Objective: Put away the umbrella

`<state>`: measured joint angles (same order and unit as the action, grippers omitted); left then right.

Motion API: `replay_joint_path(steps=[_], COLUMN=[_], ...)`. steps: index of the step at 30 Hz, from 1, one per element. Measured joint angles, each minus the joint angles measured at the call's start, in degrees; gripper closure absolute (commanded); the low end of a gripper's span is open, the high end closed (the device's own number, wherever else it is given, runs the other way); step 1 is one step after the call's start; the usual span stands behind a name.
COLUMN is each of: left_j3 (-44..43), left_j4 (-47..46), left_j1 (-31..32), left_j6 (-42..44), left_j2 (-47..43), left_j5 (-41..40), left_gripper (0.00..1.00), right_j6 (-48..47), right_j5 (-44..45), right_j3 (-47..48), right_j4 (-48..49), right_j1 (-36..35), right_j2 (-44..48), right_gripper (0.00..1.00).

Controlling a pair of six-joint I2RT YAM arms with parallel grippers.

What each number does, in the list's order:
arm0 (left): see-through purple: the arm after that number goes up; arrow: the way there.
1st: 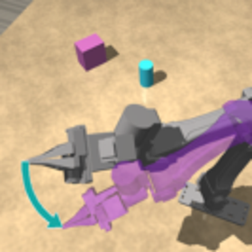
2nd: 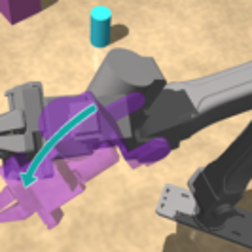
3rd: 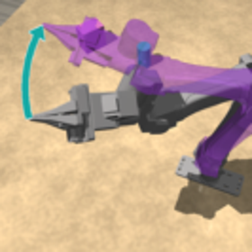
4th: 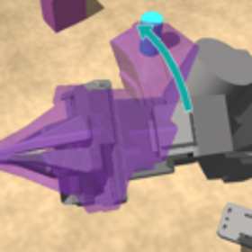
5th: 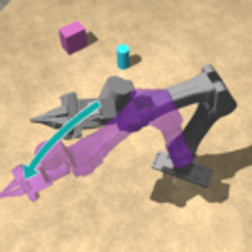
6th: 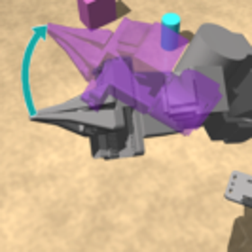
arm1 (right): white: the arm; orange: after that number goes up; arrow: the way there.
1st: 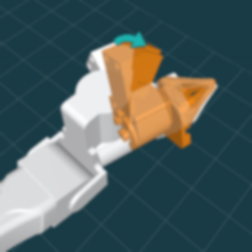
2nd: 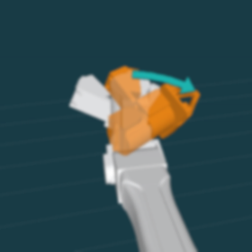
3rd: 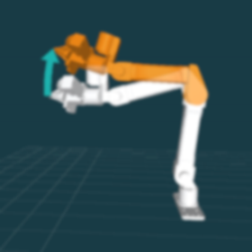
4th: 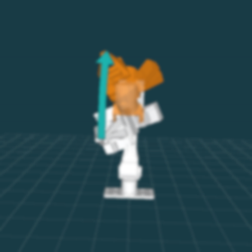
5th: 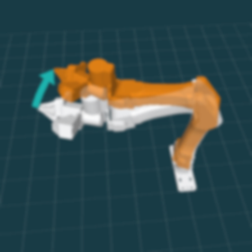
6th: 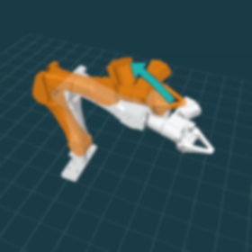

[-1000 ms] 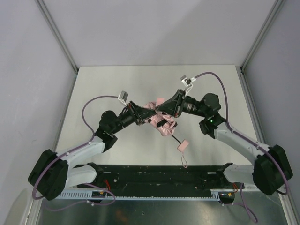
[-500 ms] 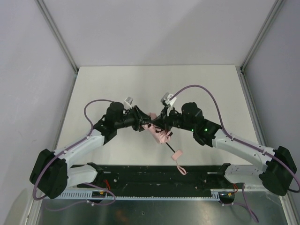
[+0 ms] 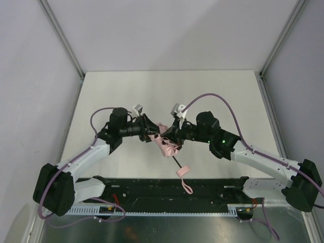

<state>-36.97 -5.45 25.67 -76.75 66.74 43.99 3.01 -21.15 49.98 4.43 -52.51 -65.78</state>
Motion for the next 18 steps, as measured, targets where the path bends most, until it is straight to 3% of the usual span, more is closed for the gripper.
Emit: replay_joint_path(steps=[5, 18], left_j3=[0.0, 0.11], left_j4=[1.55, 6.27], left_j1=[-0.83, 0.83], left_j6=[-1.01, -1.9], left_j2=[-2.73, -6.4], left_j5=[0.09, -8.96], left_gripper=[1.0, 1.0], right_j6=[2.78, 17.79], right_j5=[0.44, 5.31], right_j3=[0.0, -0.46], right_j4=[2.75, 10.91], right_j1=[-0.85, -1.81], right_j2=[-0.02, -3.39], right_gripper=[1.0, 1.0])
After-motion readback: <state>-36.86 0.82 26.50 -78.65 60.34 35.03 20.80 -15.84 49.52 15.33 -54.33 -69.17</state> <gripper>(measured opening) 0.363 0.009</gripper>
